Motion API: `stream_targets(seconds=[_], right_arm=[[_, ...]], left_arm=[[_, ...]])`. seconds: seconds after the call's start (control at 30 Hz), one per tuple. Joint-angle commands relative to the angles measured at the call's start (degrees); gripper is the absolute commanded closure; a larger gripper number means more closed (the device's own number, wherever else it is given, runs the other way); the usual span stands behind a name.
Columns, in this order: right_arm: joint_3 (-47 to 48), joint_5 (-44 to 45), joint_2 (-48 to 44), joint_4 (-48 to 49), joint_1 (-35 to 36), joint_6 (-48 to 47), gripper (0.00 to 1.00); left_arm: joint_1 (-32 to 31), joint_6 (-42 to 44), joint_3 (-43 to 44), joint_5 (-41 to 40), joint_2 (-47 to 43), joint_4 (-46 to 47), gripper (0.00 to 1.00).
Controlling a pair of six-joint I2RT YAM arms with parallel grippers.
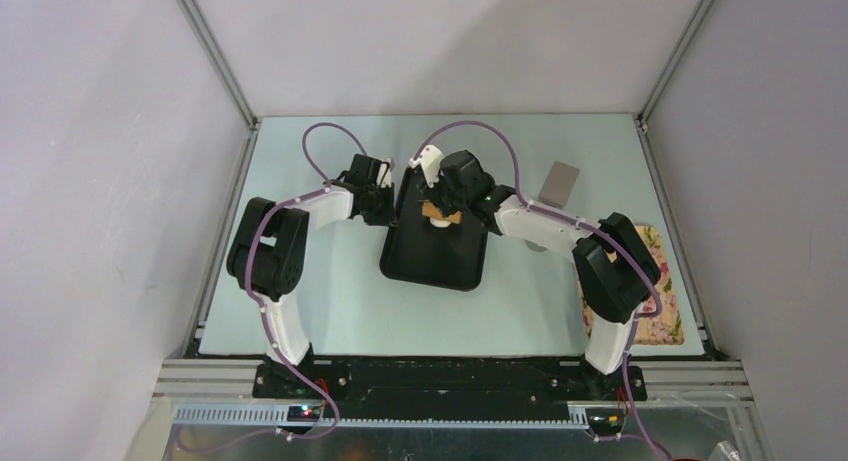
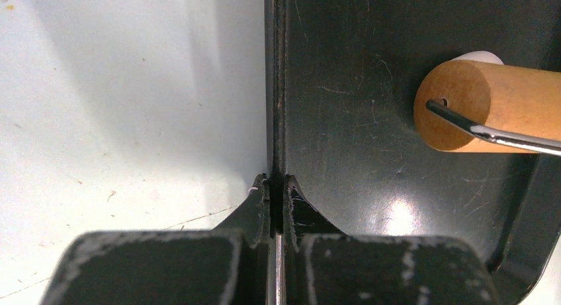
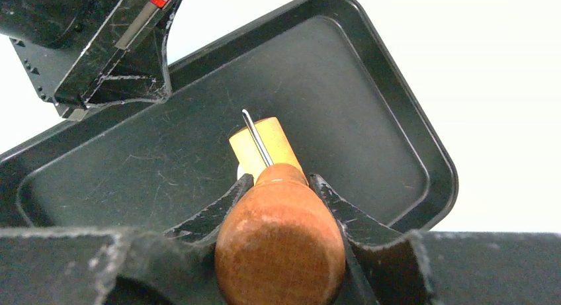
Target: Roll out the dumpling wrappers from the dough
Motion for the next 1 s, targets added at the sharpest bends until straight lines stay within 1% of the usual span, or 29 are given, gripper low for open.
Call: stream_targets(seconds=[0.0, 0.2, 0.27, 0.37, 0.53, 0.67, 0.97], right_arm=[[-0.09, 1.41, 3.8, -4.18, -1.08, -0.61, 1.0], [-0.11, 2.82, 4.53, -3.46, -1.54, -0.7, 1.0], [-0.12, 1.6, 3.94, -3.96, -1.48, -0.59, 1.0], [-0.14, -2.84, 2.18, -5.33, -1.17, -0.81, 1.0], [-2.59, -8.27, -1.8, -5.79, 0.44, -4.33, 1.0], [-3.6, -8.63, -1.27, -6.49, 1.61, -5.89, 1.0], [-4.77, -9.33, 0.05, -7.34, 1.64, -6.35, 1.0]], left_arm=[[-1.31, 0.89, -2.65, 2.33, 3.53, -5.94, 1.0], [-1.3, 0.89, -2.65, 2.36, 3.53, -5.97, 1.0], [-1.3, 0.89, -2.65, 2.36, 3.48, -6.0, 1.0], [-1.3, 0.89, -2.65, 2.33, 3.52, -5.96, 1.0], [-1.3, 0.89, -2.64, 2.3, 3.51, -5.94, 1.0], [-1.3, 0.89, -2.65, 2.29, 3.52, -5.94, 1.0], [-1.32, 0.89, -2.65, 2.2, 3.54, -5.97, 1.0]])
